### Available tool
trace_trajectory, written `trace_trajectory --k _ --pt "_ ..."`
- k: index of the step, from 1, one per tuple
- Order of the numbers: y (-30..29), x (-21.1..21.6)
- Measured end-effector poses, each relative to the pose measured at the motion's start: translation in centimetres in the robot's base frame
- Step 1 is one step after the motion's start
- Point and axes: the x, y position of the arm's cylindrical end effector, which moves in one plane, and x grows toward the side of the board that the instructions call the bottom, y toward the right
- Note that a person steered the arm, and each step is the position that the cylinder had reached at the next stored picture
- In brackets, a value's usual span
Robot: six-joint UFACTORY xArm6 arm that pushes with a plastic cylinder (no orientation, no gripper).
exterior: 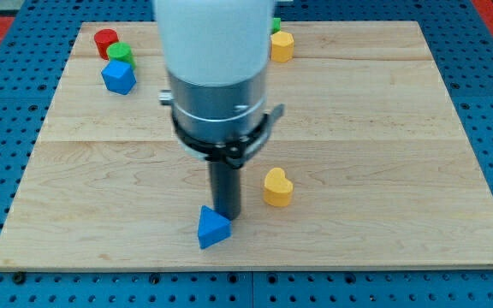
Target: Push the yellow heart vertically above the blue triangle
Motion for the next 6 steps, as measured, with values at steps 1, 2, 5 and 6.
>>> trace_trajectory --k 1,2,5,6 --pt "2.1 0.7" --pt "9.6 1.6" --pt "3.1 -8.4" --pt "-0.2 -11.9"
